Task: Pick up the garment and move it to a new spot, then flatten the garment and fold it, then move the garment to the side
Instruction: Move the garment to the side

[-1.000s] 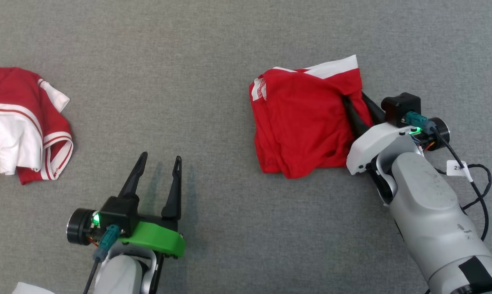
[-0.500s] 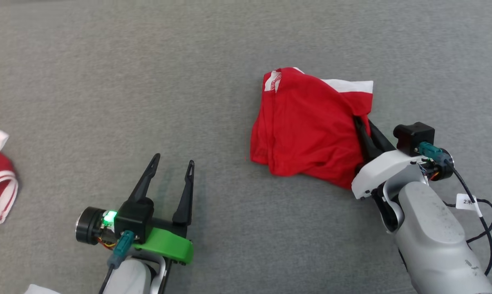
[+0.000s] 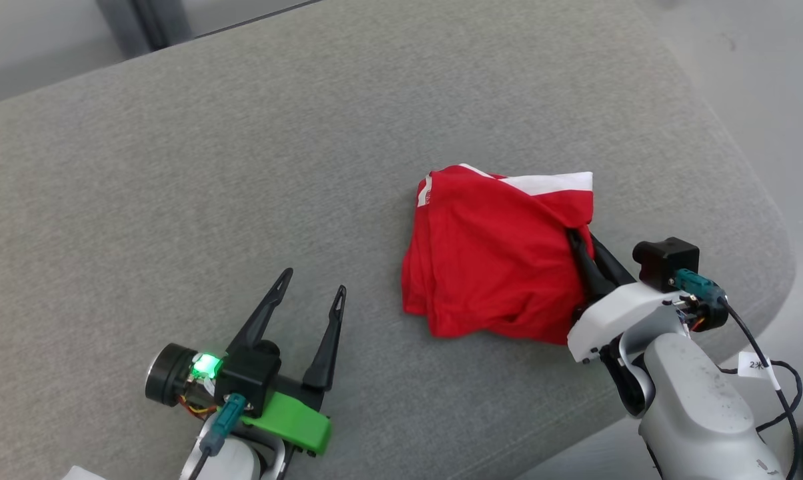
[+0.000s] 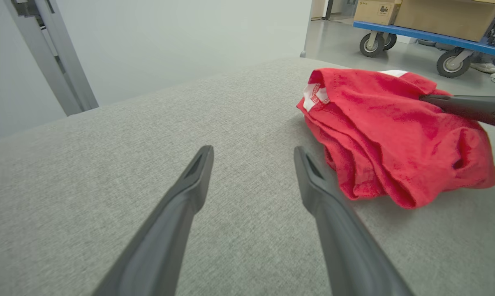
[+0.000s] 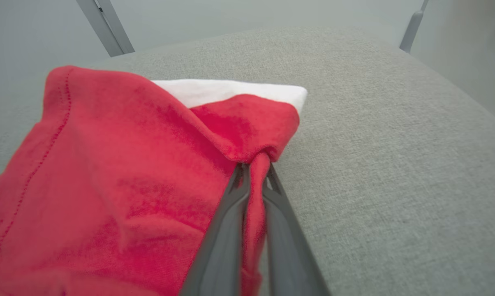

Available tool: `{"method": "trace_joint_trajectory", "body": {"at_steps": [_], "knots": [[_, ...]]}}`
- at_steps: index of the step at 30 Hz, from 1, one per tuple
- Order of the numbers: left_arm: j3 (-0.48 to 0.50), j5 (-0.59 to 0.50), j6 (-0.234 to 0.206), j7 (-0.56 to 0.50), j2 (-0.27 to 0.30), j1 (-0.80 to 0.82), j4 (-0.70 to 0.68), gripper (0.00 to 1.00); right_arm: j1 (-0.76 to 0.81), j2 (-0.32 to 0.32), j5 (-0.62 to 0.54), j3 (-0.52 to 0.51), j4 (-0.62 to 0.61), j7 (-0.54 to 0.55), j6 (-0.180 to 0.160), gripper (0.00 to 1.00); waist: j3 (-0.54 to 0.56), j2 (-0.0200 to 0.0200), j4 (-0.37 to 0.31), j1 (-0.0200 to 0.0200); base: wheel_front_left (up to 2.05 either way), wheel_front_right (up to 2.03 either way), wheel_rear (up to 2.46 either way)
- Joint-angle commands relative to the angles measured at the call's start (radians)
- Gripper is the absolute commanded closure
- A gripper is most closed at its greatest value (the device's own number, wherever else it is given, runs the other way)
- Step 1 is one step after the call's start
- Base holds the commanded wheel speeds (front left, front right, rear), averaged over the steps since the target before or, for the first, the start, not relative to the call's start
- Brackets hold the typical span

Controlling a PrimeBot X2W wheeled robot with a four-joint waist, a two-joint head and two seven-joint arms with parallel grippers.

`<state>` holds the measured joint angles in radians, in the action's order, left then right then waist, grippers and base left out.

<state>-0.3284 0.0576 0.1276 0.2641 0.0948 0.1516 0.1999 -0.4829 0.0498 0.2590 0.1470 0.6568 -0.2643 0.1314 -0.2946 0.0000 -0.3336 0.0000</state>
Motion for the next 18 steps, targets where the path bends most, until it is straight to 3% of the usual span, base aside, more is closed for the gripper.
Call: {"method": "trace_joint_trajectory", "body": {"at_steps": [1,8,18], "knots": [[-0.007,-0.004,0.004,0.000,0.013,-0.015,-0.005,0.00,0.014,0.002,0.003,0.002,-0.004,0.000,-0.002,1.00,0.025,0.0000,-0.124,0.0000,0.00,0.00,0.00],[-0.023,0.010,0.004,0.000,0.030,-0.001,-0.001,0.00,-0.023,0.002,-0.066,-0.017,0.005,0.000,-0.002,1.00,-0.015,0.0000,-0.113,0.0000,0.00,0.00,0.00],[-0.013,0.013,0.004,0.000,0.091,0.056,-0.019,0.00,-0.256,0.035,-0.242,-0.085,0.068,0.000,-0.002,1.00,-0.155,0.0000,-0.001,0.0000,0.00,0.00,0.00]]}}
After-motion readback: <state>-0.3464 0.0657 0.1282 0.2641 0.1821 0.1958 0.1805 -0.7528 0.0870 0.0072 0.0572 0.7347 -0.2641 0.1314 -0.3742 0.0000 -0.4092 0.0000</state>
